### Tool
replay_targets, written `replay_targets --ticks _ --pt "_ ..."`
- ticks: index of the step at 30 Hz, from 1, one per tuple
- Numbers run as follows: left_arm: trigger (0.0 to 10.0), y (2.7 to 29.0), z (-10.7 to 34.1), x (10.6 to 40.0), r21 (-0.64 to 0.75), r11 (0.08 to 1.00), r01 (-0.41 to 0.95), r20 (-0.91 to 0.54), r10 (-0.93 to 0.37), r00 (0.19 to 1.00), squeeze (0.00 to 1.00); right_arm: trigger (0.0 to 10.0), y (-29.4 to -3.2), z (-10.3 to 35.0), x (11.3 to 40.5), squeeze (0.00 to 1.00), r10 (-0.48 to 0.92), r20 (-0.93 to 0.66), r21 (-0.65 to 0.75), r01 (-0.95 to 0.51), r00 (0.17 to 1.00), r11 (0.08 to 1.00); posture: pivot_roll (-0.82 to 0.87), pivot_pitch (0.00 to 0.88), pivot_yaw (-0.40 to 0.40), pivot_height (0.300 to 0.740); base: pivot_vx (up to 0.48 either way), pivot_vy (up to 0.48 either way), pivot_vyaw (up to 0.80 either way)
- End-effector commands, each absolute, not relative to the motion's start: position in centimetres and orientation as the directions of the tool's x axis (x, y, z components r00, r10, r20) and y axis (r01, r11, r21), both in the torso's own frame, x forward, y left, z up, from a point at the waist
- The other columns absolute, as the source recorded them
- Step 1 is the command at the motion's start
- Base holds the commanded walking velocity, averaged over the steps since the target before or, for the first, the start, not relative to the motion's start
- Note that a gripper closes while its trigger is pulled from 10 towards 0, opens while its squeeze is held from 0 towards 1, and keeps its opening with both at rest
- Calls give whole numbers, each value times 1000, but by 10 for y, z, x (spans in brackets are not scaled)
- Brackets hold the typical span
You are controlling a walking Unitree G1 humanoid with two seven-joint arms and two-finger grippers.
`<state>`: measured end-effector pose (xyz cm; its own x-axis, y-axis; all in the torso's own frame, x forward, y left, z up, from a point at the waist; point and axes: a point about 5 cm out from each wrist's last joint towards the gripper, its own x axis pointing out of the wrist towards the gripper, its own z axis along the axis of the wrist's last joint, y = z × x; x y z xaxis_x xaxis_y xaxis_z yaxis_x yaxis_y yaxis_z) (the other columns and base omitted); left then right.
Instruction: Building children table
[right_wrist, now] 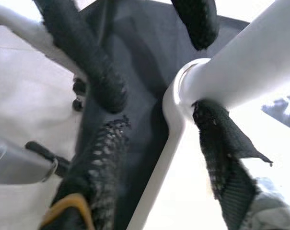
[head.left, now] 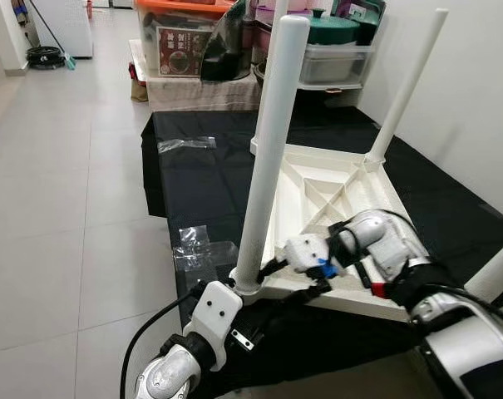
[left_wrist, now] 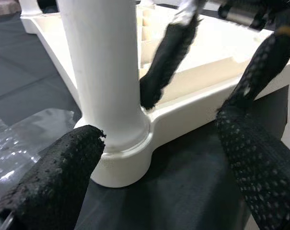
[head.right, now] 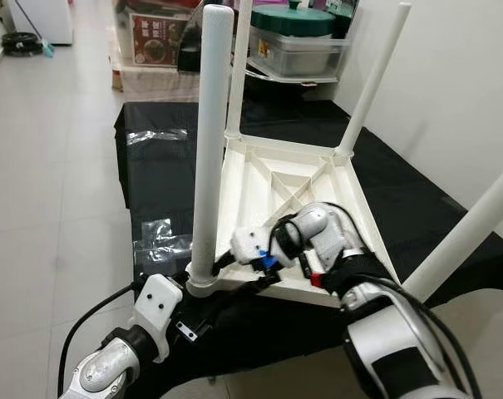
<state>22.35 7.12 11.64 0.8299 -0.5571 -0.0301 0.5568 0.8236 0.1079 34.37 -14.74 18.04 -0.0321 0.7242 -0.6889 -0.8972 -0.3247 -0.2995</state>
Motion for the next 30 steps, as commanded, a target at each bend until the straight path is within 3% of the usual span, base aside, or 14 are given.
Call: replay_targets --ticks 1,3,6,7,8,9,11,12,13,14,17,22,24,30 --pt "10000 70 112 223 107 821 560 -51 -558 828 0 10000 -151 184 343 0 739 -672 -273 -913 -45 -303 52 22 -116 740 0 0 0" --pt "10000 70 112 223 107 821 560 -51 -558 828 0 10000 -151 184 343 0 739 -672 -273 -913 -45 -303 52 22 -116 740 0 0 0" --pt "10000 68 115 217 93 796 598 -45 -596 802 0 10000 -162 205 346 0 854 -520 -222 -968 18 -114 51 16 -111 740 0 0 0" --pt "10000 68 115 217 93 796 598 -45 -596 802 0 10000 -162 205 346 0 854 -520 -222 -968 18 -114 51 16 -111 740 0 0 0" --pt "10000 69 115 215 103 795 597 -48 -596 802 0 10000 -161 207 351 0 905 -401 -264 -964 143 36 49 16 -109 740 0 0 0" --pt "10000 69 115 215 103 795 597 -48 -596 802 0 10000 -161 207 351 0 905 -401 -264 -964 143 36 49 16 -109 740 0 0 0" --pt "10000 72 116 212 131 797 590 -52 -589 806 0 10000 -160 203 359 0 904 -200 -308 -900 377 308 51 16 -107 740 0 0 0" --pt "10000 72 116 212 131 797 590 -52 -589 806 0 10000 -160 203 359 0 904 -200 -308 -900 377 308 51 16 -107 740 0 0 0" --pt "10000 75 115 211 147 802 579 -54 -578 814 0 10000 -161 196 362 0 857 -106 -272 -844 504 463 53 17 -107 740 0 0 0" --pt "10000 75 115 211 147 802 579 -54 -578 814 0 10000 -161 196 362 0 857 -106 -272 -844 504 463 53 17 -107 740 0 0 0" --pt "10000 78 117 210 177 812 556 -40 -558 829 0 10000 -156 177 351 0 727 55 -221 -702 684 677 50 18 -100 740 0 0 0" --pt "10000 79 118 211 191 822 536 -26 -542 840 0 10000 -147 160 332 0 610 142 -178 -586 780 791 56 22 -96 740 0 0 0" --pt "10000 80 119 213 198 828 524 -16 -532 847 0 10000 -147 142 317 0 460 152 -124 -445 875 887 57 20 -89 740 0 0 0" --pt "10000 81 119 213 199 831 520 -13 -528 849 0 10000 -152 134 306 0 322 156 -100 -310 934 946 55 19 -89 740 0 0 0"
